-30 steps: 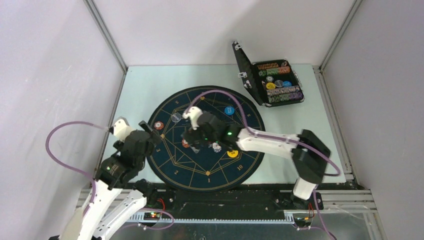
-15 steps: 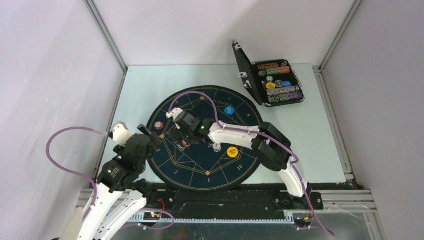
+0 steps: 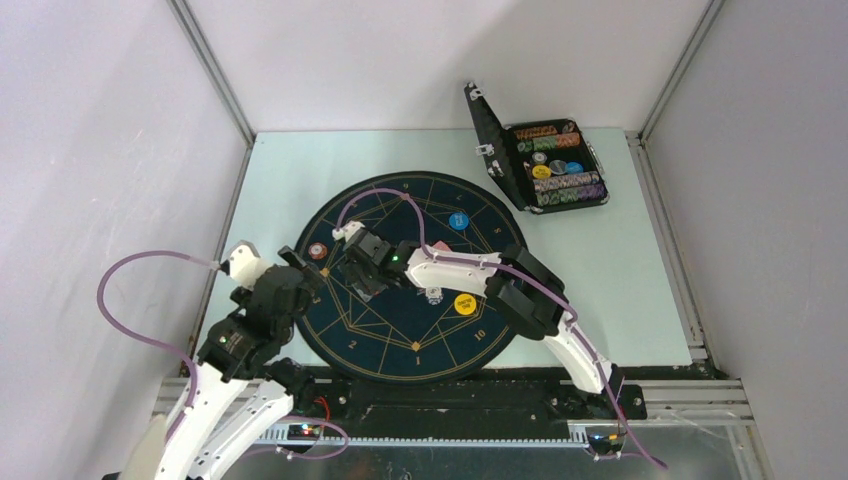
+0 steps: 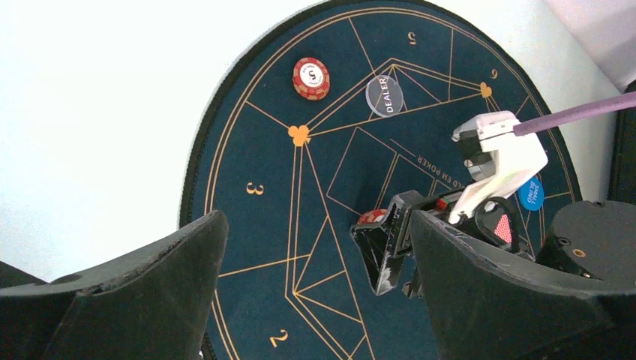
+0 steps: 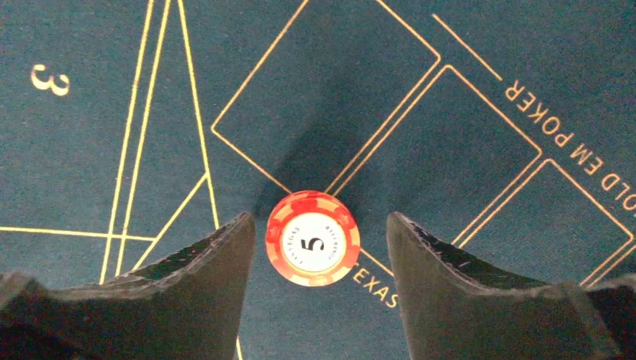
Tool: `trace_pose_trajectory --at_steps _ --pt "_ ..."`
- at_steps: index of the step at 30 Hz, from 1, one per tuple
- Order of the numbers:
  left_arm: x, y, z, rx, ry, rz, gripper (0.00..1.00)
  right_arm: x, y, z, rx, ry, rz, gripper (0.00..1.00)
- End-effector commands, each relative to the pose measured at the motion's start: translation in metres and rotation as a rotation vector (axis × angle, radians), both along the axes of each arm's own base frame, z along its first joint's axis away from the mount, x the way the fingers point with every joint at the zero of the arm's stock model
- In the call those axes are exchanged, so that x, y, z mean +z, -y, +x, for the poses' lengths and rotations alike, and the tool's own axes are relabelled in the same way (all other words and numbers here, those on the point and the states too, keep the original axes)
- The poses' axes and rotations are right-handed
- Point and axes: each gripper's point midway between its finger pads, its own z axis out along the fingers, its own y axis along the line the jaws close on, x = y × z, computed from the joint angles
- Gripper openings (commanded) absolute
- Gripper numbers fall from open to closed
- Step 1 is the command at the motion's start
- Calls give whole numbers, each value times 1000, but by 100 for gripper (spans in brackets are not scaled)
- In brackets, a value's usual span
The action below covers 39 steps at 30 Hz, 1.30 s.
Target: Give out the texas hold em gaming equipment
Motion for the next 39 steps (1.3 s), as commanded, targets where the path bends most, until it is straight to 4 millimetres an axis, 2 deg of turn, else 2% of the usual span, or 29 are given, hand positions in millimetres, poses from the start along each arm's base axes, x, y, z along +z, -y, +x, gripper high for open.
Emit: trace_pose_trajectory --at_steps 1,6,15,19,22,28,35,39 --pt "-1 5 6 -16 11 1 98 9 -11 9 -35 28 30 66" --pt "-2 6 7 -22 3 4 98 9 -12 9 -37 28 37 56" --pt "-1 8 8 -29 7 2 98 7 -13 8 -28 25 30 53" --pt "-2 9 9 -33 2 4 98 7 -11 8 -32 37 16 48" --pt "-2 9 10 -37 -4 8 98 10 -11 8 -36 53 8 39" --pt "-3 10 10 -39 -10 10 98 21 -15 7 -31 66 31 32" --pt "-3 10 10 -42 -9 8 98 46 -21 6 -14 75 91 23" --pt "-2 10 10 -42 -8 8 98 55 -22 6 -13 80 113 22"
